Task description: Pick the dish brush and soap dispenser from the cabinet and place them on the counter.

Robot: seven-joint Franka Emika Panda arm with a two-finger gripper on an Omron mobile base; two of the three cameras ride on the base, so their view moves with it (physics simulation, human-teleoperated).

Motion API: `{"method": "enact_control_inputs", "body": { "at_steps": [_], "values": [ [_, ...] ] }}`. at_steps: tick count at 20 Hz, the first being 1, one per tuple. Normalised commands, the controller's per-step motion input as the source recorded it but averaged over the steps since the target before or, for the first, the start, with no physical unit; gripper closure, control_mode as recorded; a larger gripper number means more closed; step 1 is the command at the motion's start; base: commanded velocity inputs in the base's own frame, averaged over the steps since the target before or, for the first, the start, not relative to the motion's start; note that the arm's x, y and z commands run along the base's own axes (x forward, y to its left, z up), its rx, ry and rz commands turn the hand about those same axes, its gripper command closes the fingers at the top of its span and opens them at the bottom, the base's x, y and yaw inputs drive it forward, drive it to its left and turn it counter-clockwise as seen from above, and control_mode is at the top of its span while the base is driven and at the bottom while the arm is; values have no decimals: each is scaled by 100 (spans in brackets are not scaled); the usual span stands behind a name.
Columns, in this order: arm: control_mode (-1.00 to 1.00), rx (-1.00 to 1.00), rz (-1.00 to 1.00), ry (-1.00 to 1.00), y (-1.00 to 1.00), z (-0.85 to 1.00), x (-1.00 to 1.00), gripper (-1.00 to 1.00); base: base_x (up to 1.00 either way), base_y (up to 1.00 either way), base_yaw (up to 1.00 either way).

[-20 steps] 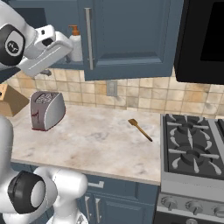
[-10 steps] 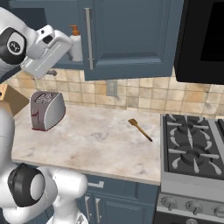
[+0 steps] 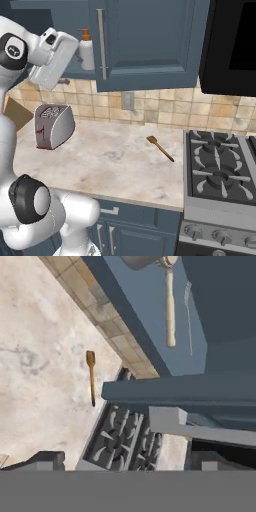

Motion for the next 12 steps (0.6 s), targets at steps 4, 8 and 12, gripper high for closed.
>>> {"method": "enact_control_inputs", "body": {
  "at_steps": [4,8,12],
  "values": [
    [-100,-16,0,15,8,9,28,-100,0,0,0],
    [-100,-18,0,12,0,9,36,-100,0,0,0],
    [-100,-19,0,7,0,4,37,-100,0,0,0]
  ]
}}
